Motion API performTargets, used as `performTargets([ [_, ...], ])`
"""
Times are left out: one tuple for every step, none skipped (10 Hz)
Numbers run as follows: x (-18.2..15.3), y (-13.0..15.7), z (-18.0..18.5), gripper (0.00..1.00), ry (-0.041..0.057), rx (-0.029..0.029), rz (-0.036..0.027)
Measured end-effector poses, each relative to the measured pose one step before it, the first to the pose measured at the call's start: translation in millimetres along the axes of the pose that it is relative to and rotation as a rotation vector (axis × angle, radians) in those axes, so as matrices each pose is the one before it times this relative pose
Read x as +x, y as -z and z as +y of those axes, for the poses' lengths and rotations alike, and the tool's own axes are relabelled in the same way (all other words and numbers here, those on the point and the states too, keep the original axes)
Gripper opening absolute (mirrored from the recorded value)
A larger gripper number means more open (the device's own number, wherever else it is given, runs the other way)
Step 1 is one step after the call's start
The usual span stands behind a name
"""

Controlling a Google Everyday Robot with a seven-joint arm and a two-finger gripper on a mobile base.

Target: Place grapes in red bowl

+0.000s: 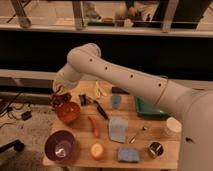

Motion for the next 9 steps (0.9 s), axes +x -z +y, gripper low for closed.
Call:
performTargets([
  [-0.41,-0.58,0.20,0.00,0.00021,-0.00201,-0.00342],
  [-0.60,-0.41,0.02,0.00,0.00111,-0.00131,-0.00191],
  [-0.74,-0.69,0.32,0.00,0.00119,-0.00244,-0.00256],
  [-0.64,-0.31,-0.33,0.00,0.00134,-0.00082,-0.00079],
  [-0.18,-0.18,-0.10,0.03,0.00020,-0.00006,-0.00040],
  [0.03,-0.01,0.03,0.10,-0.00011,0.00002,-0.00002],
  [0.05,0.06,0.01,0.22,-0.00006,0.00007,0.00013],
  [0.09,0.03,0.10,0.30,-0.00014,-0.00004,0.00010],
  [0.06,0.05,0.06,0.39,-0.00014,0.00001,0.00009],
])
